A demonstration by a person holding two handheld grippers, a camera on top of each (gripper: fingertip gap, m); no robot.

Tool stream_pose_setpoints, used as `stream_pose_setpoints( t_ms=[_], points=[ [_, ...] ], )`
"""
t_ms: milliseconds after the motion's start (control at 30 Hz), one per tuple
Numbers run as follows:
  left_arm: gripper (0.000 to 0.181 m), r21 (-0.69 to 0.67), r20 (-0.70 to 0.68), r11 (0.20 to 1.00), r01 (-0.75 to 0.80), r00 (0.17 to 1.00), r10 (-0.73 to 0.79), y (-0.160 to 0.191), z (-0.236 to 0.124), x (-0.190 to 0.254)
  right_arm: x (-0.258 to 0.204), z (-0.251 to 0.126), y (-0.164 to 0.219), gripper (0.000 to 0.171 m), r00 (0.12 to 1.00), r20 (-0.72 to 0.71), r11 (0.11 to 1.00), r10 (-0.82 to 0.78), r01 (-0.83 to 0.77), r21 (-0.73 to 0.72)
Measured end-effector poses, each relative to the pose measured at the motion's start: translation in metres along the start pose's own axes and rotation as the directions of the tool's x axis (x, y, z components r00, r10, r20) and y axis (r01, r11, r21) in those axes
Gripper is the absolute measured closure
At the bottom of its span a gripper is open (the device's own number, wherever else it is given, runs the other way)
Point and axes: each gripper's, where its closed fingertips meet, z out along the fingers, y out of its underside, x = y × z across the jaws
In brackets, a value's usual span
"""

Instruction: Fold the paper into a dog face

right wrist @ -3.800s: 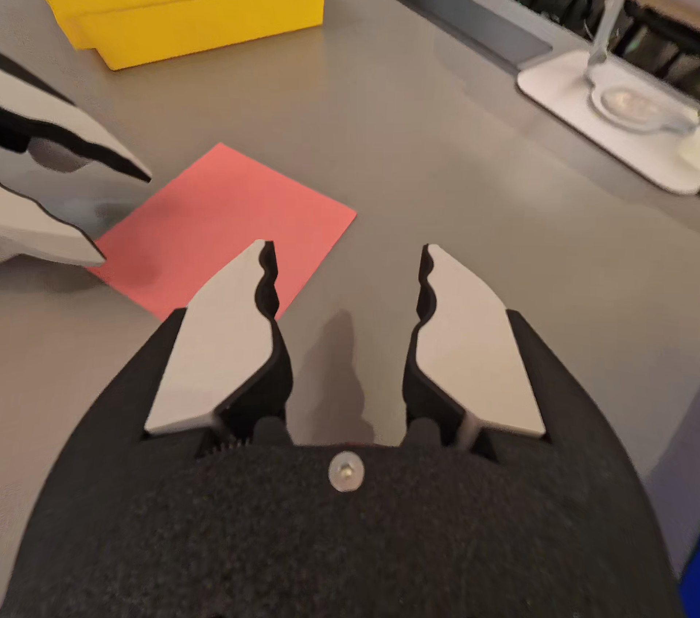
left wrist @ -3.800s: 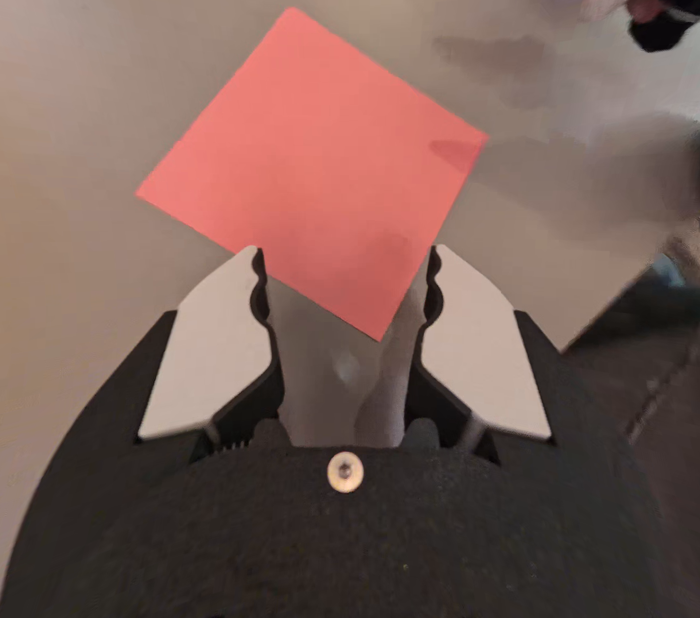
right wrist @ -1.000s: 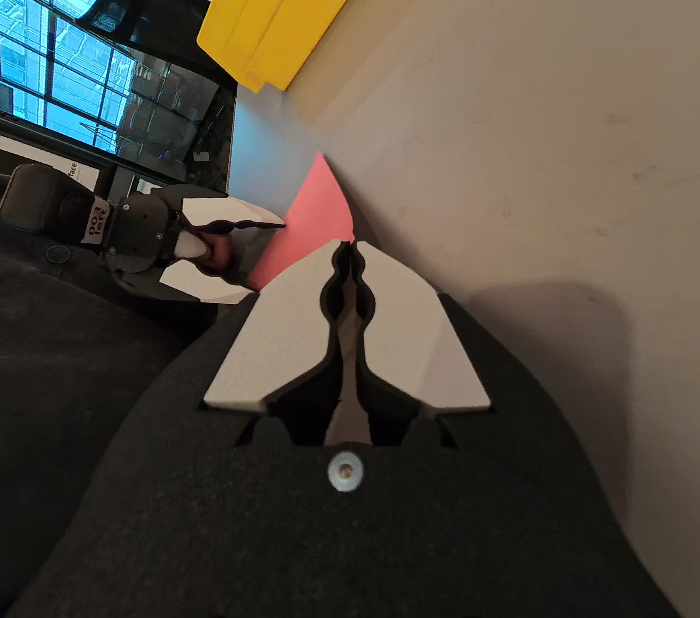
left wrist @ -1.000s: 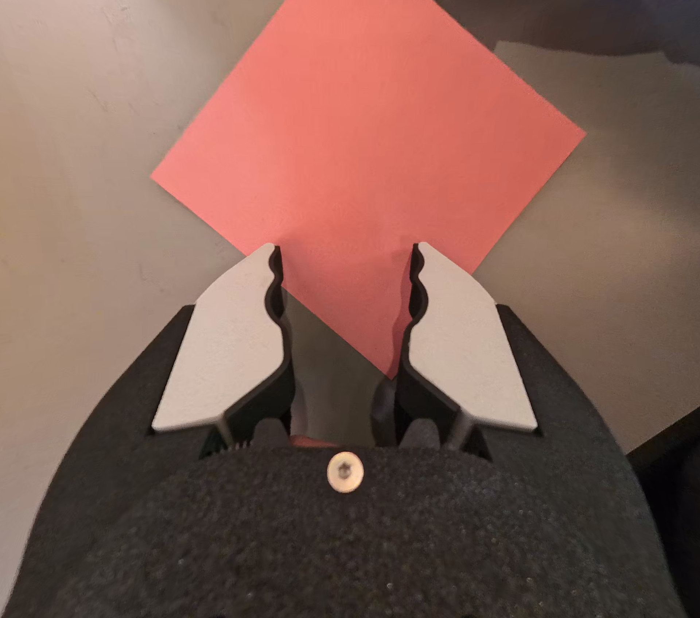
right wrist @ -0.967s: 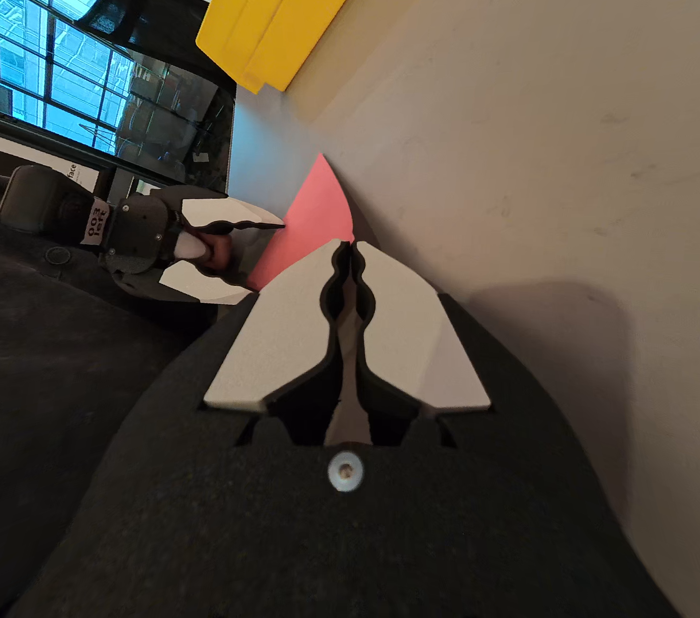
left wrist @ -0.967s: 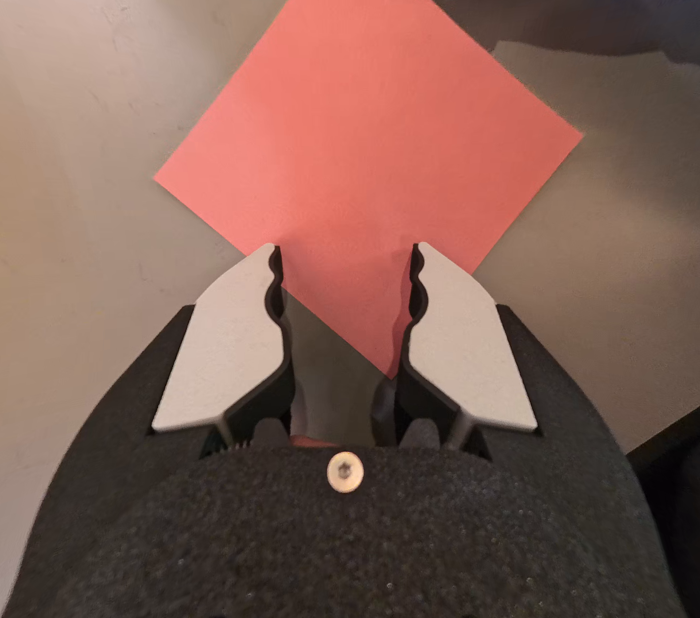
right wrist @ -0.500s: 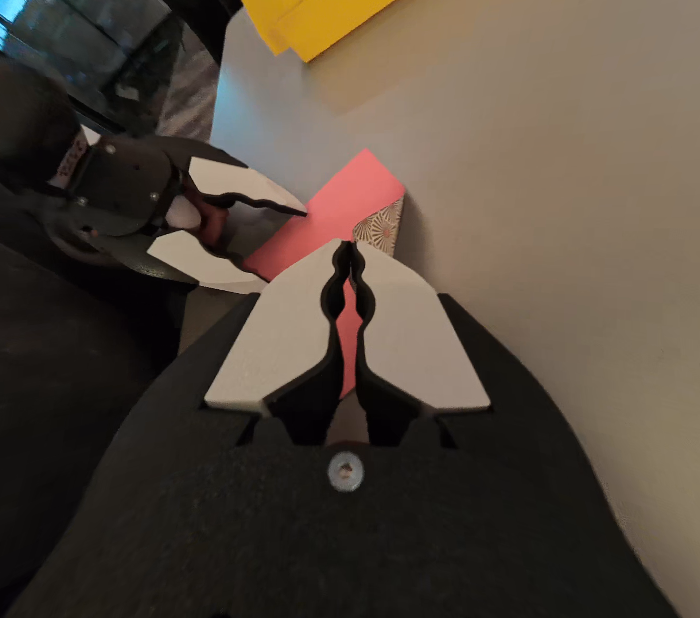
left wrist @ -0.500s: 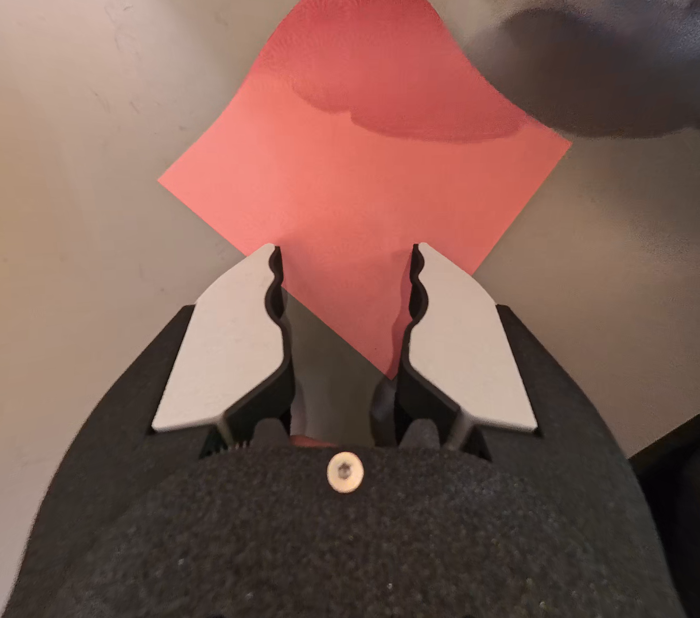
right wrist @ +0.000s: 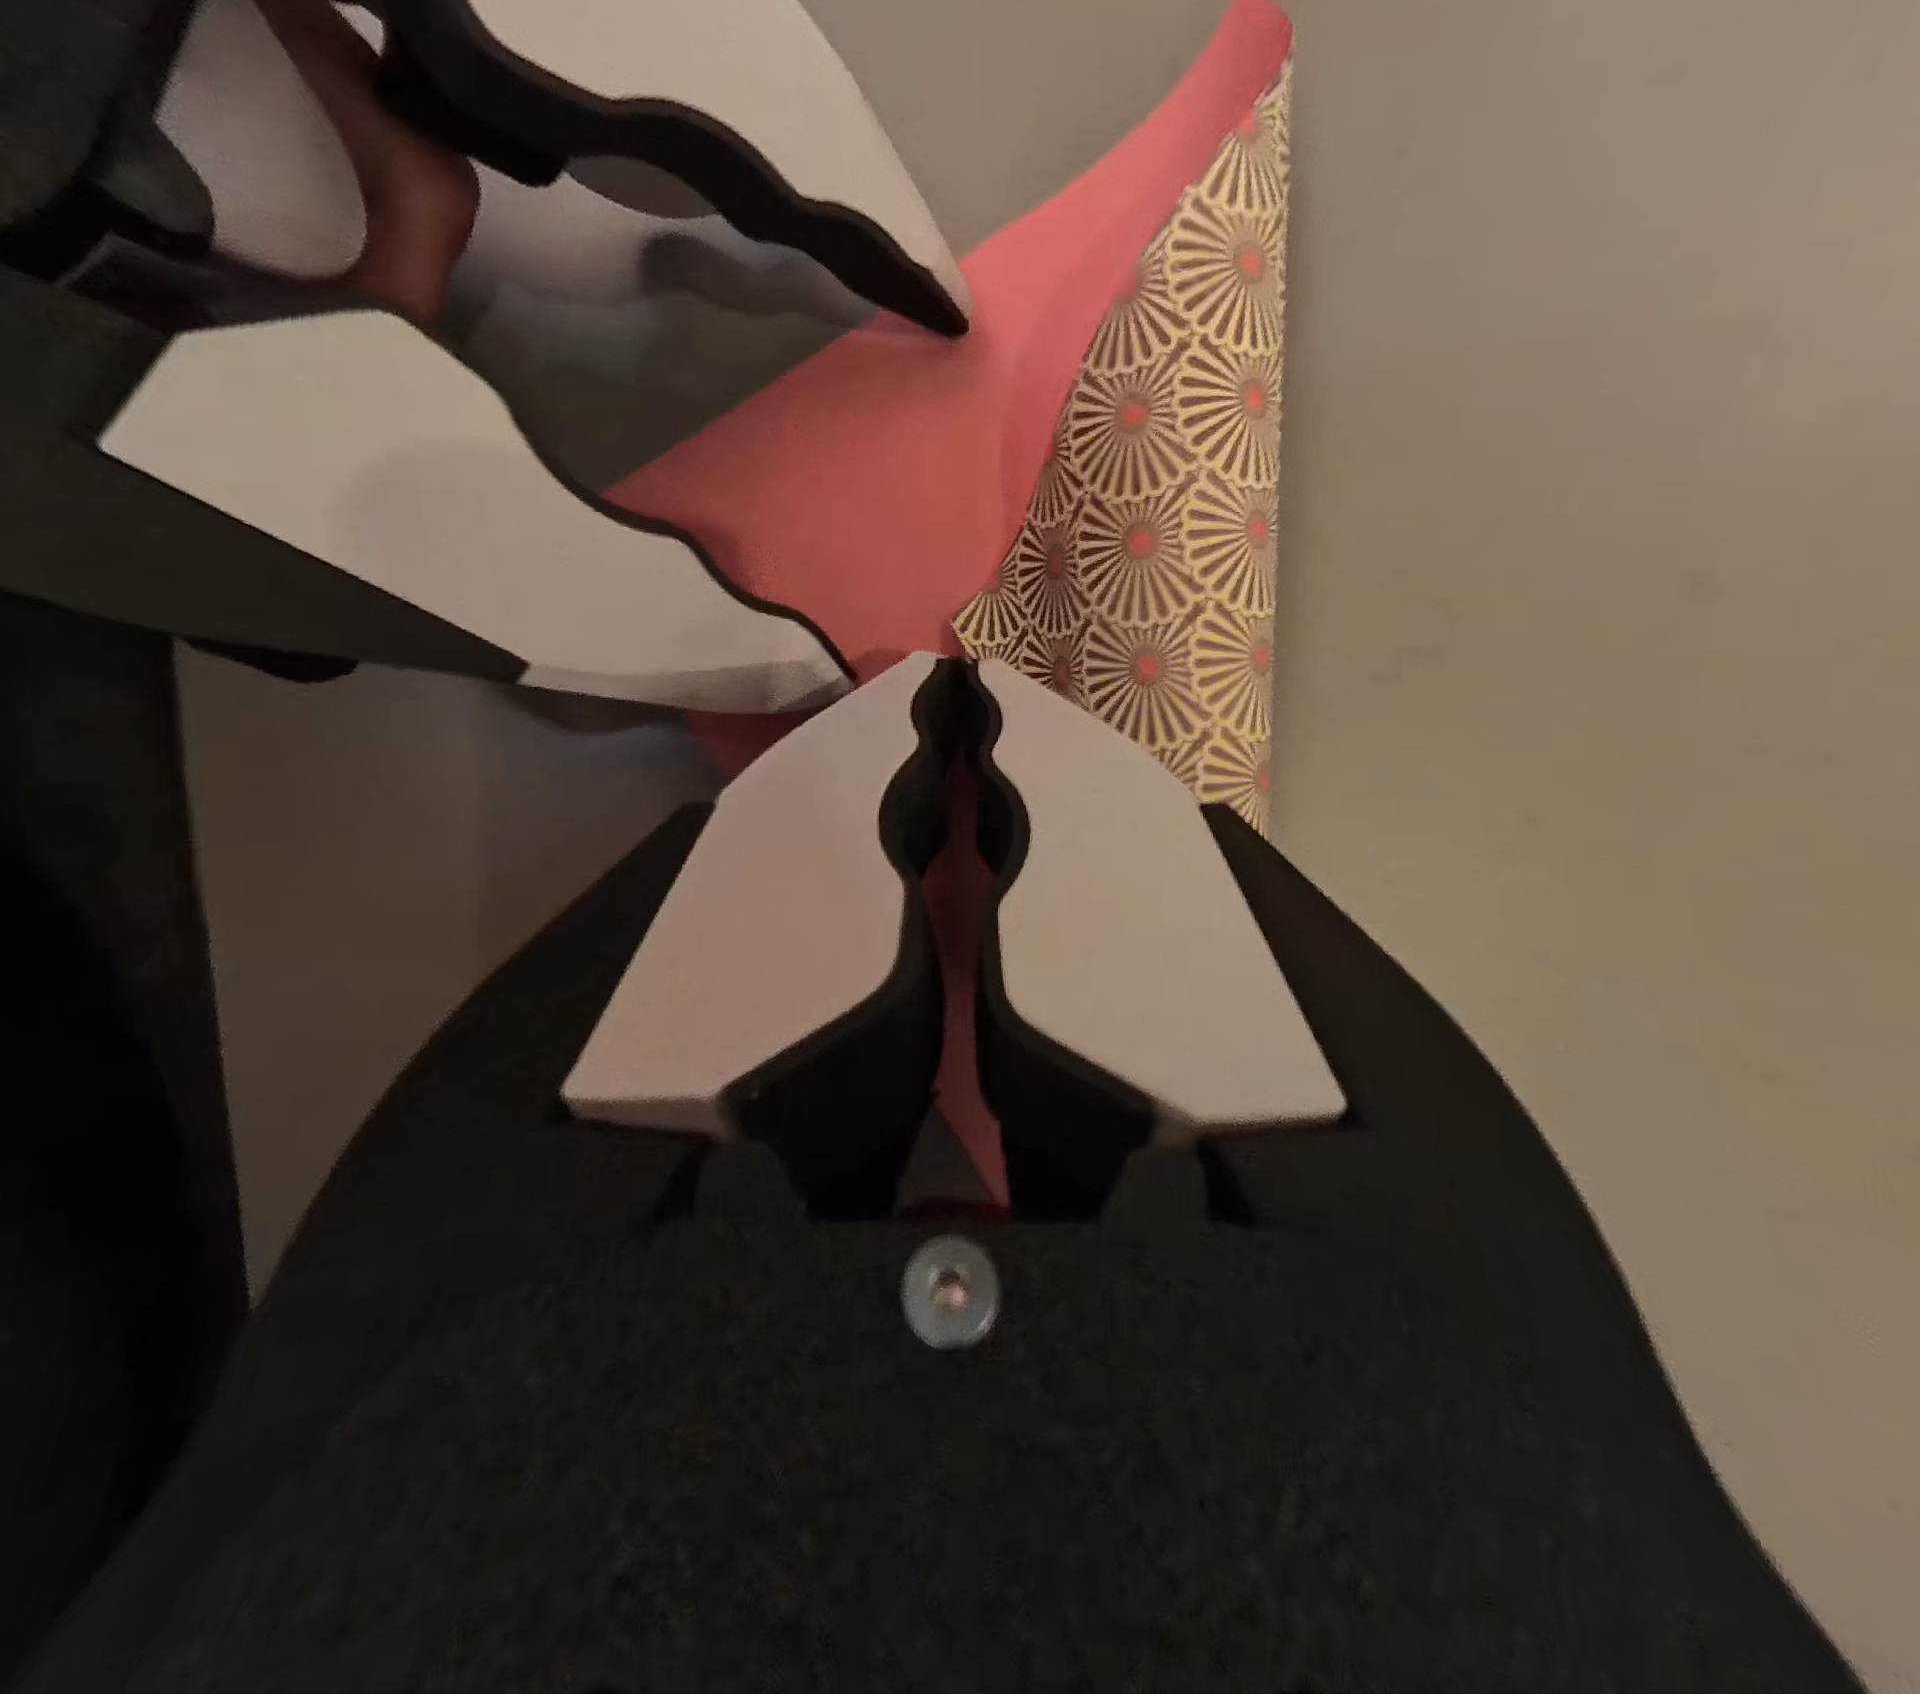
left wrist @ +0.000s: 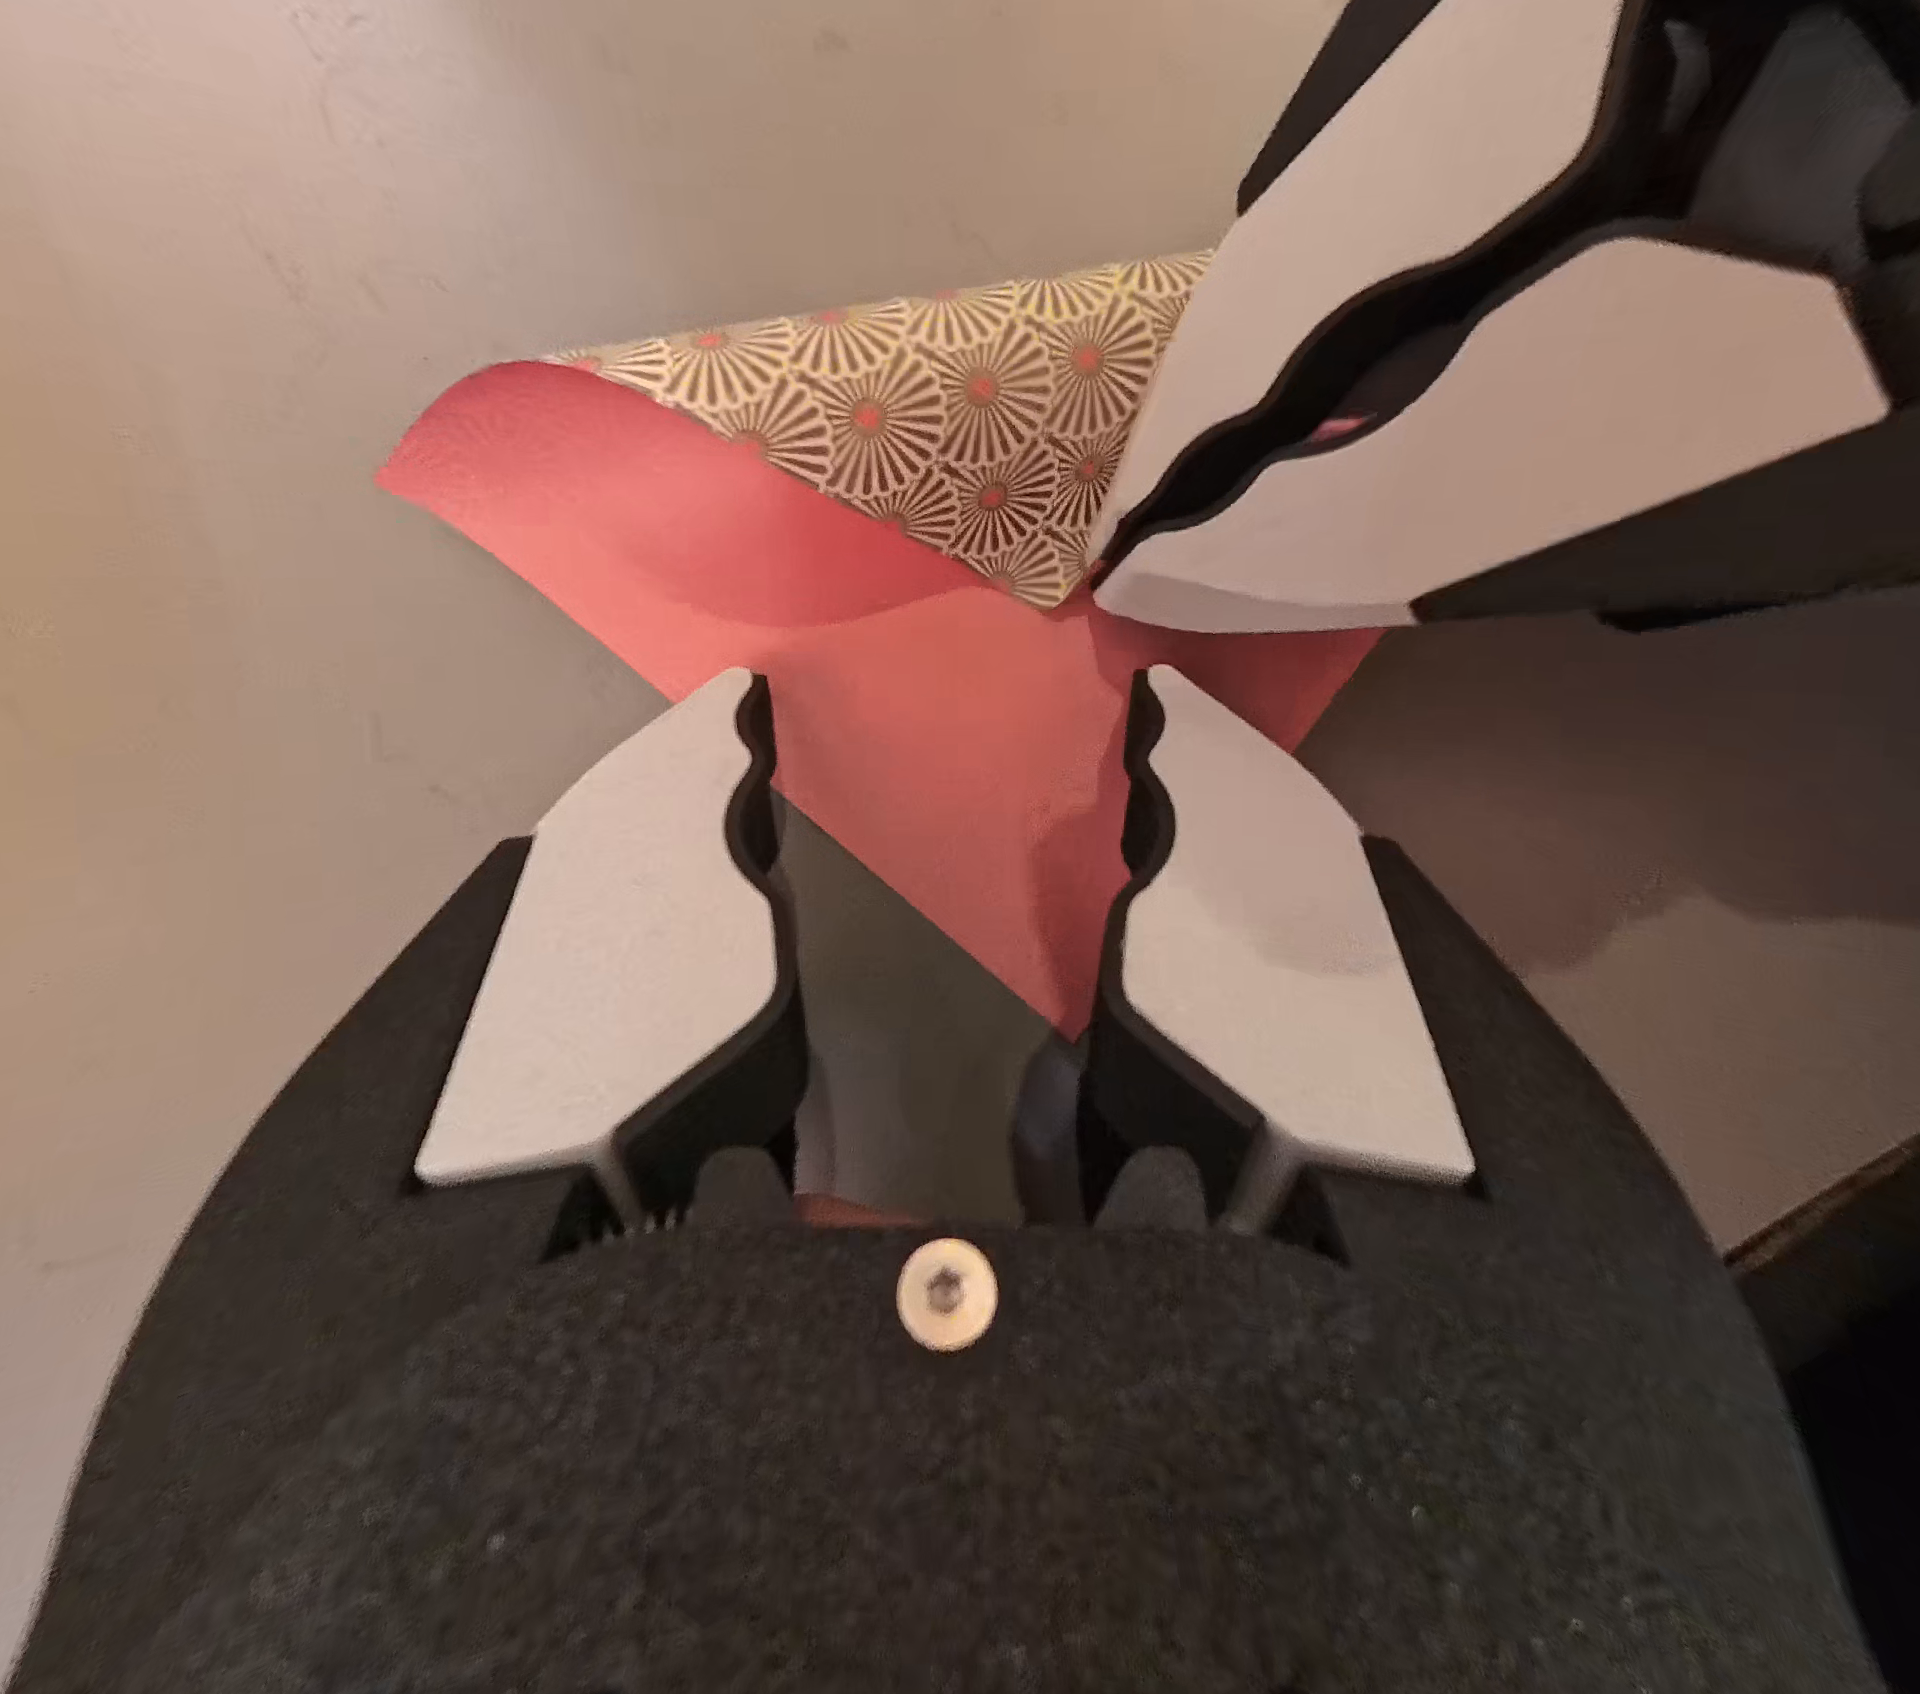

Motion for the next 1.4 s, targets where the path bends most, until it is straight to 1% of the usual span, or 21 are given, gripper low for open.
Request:
stream_pose_setpoints(
  t_ms=[100, 167, 233, 367, 433, 533, 600, 700, 833, 1067, 1200, 1400],
  points=[
    [0.112, -0.008, -0.050, 1.000, -0.028, 0.998, 0.028, 0.004, -0.004, 0.004, 0.000, 0.000, 0.000, 0.171, 1.000, -0.017, 1.000, -0.009, 0.009, -0.007],
    [0.110, -0.011, -0.109, 0.994, -0.113, 0.988, 0.111, 0.009, -0.009, 0.005, 0.000, 0.000, 0.001, 0.171, 0.999, -0.023, 0.999, -0.032, 0.032, -0.008],
    [0.119, 0.005, -0.185, 0.978, -0.207, 0.961, 0.204, 0.015, -0.014, 0.007, 0.000, 0.000, 0.001, 0.171, 0.997, -0.032, 0.997, -0.072, 0.071, -0.020],
    [0.120, 0.015, -0.334, 0.949, -0.314, 0.893, 0.300, 0.022, -0.023, 0.008, 0.000, 0.000, 0.001, 0.171, 0.994, 0.013, 0.994, -0.111, 0.111, -0.025],
    [0.125, 0.013, -0.370, 0.925, -0.379, 0.858, 0.357, 0.023, -0.024, 0.004, 0.001, 0.000, 0.001, 0.171, 0.995, 0.049, 0.996, -0.092, 0.093, -0.019],
    [0.135, 0.027, -0.402, 0.900, -0.435, 0.820, 0.408, 0.022, -0.022, 0.003, 0.012, -0.001, 0.001, 0.171, 0.995, 0.012, 0.995, -0.101, 0.102, -0.024],
    [0.135, 0.035, -0.408, 0.903, -0.429, 0.819, 0.404, 0.020, -0.020, 0.005, 0.017, -0.002, 0.002, 0.171, 0.995, -0.007, 0.994, -0.101, 0.101, -0.040],
    [0.136, 0.052, -0.372, 0.907, -0.418, 0.834, 0.406, 0.017, -0.017, 0.006, 0.016, -0.005, 0.004, 0.171, 0.992, -0.037, 0.991, -0.122, 0.120, -0.058],
    [0.135, 0.059, -0.349, 0.921, -0.385, 0.857, 0.380, 0.016, -0.016, 0.008, -0.004, -0.012, -0.004, 0.171, 0.991, 0.006, 0.991, -0.136, 0.136, 0.021],
    [0.137, 0.072, -0.337, 0.926, -0.371, 0.865, 0.372, 0.017, -0.017, 0.012, -0.031, -0.007, -0.001, 0.171, 0.985, 0.060, 0.987, -0.163, 0.163, 0.003],
    [0.137, 0.072, -0.336, 0.926, -0.370, 0.865, 0.372, 0.017, -0.017, 0.012, -0.039, -0.003, 0.007, 0.171, 0.981, 0.063, 0.982, -0.183, 0.186, -0.042],
    [0.139, 0.070, -0.332, 0.926, -0.371, 0.867, 0.373, 0.018, -0.018, 0.013, -0.053, -0.004, 0.007, 0.171, 0.980, 0.091, 0.982, -0.179, 0.183, -0.035]
  ],
)
